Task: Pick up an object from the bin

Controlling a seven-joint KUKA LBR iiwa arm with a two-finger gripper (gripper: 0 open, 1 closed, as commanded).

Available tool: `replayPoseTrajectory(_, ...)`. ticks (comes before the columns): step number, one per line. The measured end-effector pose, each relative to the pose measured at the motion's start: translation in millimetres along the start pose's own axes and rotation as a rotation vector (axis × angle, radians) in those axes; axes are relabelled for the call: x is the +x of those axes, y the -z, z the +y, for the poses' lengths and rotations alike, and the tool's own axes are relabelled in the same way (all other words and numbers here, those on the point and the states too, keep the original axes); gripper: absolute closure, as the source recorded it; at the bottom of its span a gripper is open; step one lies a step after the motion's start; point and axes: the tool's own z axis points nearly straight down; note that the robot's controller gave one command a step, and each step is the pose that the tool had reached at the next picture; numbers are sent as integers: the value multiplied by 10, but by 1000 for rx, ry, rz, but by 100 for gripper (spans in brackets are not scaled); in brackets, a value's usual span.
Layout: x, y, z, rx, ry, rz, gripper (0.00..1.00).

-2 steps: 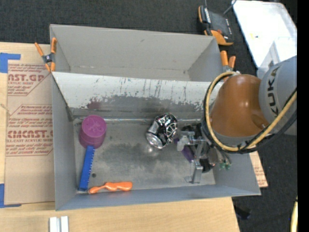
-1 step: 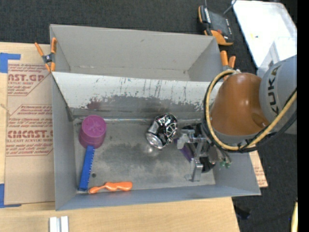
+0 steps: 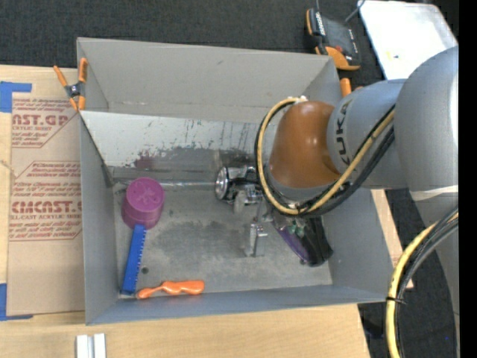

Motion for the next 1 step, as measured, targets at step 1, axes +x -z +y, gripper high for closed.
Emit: replayPoseTrajectory(1,-119,600,-291,6,87,-20,0)
